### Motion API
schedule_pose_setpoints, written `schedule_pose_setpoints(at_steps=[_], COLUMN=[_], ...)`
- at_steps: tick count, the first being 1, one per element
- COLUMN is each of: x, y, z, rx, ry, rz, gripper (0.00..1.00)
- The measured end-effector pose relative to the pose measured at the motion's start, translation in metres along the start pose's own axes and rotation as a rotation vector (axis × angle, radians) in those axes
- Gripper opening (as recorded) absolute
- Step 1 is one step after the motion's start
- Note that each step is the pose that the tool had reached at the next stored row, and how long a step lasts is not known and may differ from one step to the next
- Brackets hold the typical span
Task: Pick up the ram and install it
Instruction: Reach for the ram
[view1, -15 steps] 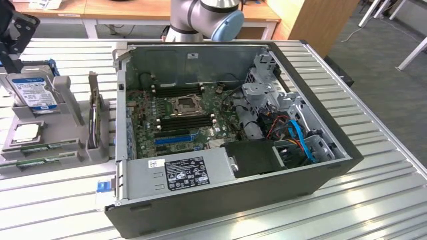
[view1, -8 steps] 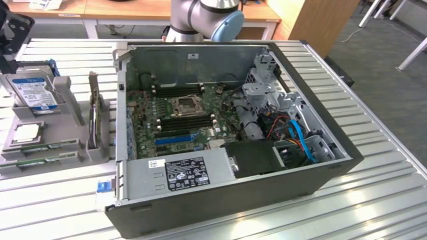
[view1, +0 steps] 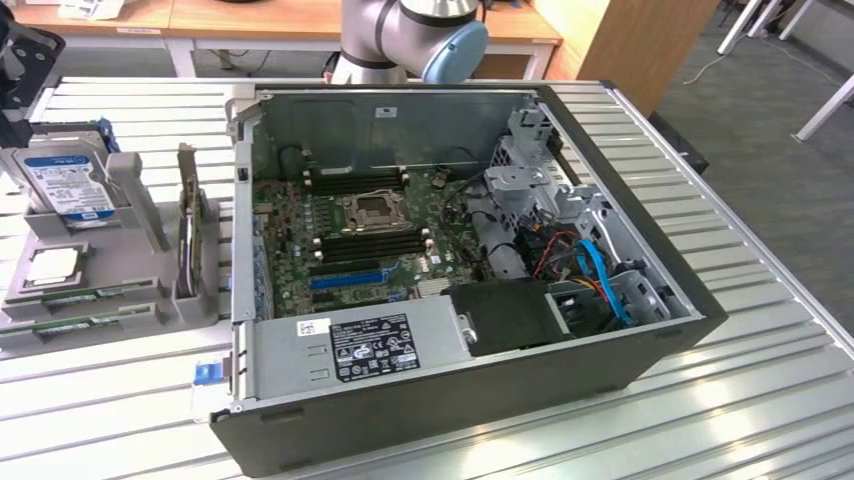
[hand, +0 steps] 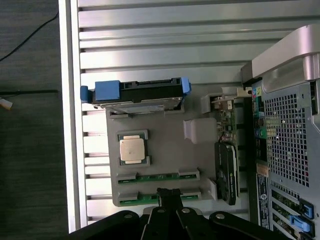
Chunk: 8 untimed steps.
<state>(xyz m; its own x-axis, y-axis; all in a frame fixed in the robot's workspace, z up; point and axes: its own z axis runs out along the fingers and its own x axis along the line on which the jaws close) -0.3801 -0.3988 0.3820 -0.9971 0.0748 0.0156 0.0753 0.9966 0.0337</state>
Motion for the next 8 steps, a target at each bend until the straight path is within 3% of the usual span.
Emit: schedule_pose_setpoints(at_steps=[8], x=[-0.0006], y=[-0.0047], z=[-0.0001], rx=[0.0000], ry=[0.0000], rz=[0.000], gripper=[0.10])
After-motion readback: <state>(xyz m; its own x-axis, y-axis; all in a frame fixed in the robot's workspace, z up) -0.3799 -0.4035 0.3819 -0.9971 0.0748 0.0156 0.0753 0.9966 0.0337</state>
